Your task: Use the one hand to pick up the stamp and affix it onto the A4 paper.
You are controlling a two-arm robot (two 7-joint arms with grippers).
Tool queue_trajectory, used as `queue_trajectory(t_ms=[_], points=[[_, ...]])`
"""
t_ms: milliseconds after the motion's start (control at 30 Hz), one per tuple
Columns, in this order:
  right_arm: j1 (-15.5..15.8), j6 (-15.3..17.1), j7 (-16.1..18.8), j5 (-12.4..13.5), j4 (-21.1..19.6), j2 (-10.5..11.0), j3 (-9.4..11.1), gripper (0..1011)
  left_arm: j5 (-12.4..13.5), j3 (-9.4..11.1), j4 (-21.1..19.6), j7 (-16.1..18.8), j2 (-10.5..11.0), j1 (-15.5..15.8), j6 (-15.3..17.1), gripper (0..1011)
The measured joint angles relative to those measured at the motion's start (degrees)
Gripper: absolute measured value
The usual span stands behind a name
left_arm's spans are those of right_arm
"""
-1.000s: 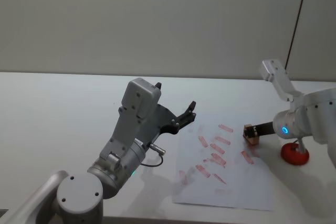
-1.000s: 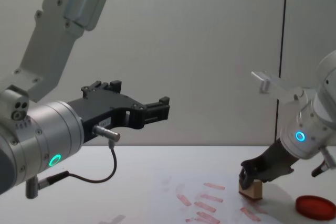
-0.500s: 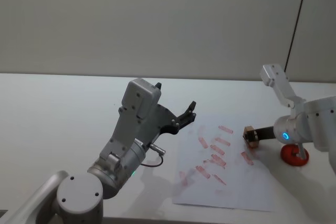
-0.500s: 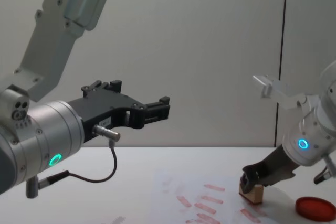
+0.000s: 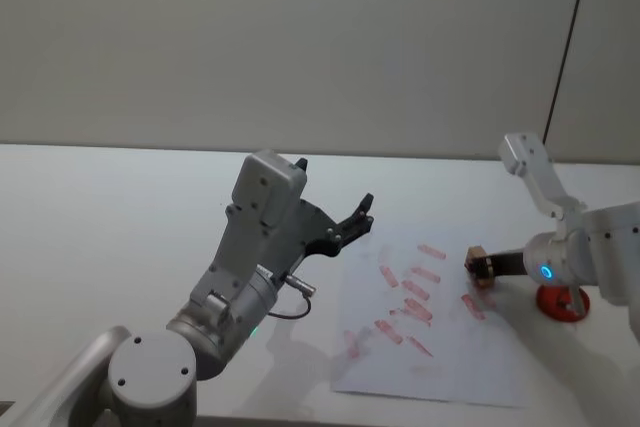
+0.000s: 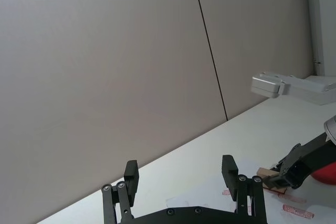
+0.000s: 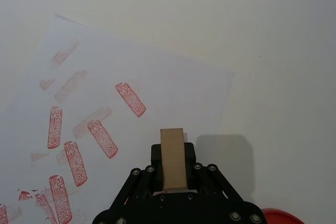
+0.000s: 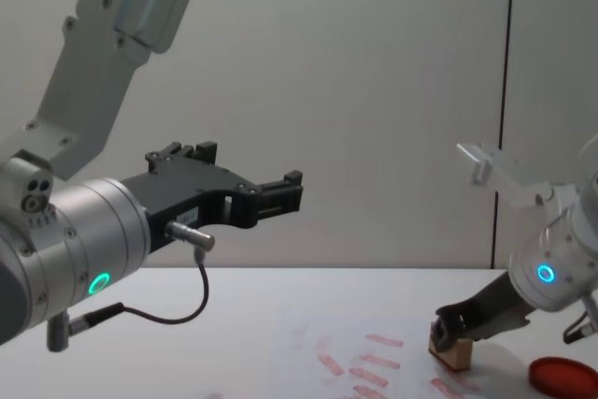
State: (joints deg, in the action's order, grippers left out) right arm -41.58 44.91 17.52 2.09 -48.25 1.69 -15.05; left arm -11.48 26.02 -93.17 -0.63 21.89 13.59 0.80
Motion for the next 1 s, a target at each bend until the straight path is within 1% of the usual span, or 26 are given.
queue_trajectory(t_ms=[333,567,900,1000], points=[[1.07,-0.93,-0.21,-0.01,-0.37,0.23,-0.03,216,0.00,0.00,0.00,0.00,0.00,0.00,0.00,1002],[1.64,-1.11,-0.28,0.35,-1.45,0.37,0.09,217,0.00,0.00,0.00,0.00,0.00,0.00,0.00,1002],[2.59,-1.22,-0.28,1.34,-4.44,0.58,0.49,217,0.00,0.00,0.00,0.00,0.00,0.00,0.00,1002],[2.81,-1.12,-0.20,1.65,-6.04,0.71,0.56,217,0.00,0.00,0.00,0.00,0.00,0.00,0.00,1002]])
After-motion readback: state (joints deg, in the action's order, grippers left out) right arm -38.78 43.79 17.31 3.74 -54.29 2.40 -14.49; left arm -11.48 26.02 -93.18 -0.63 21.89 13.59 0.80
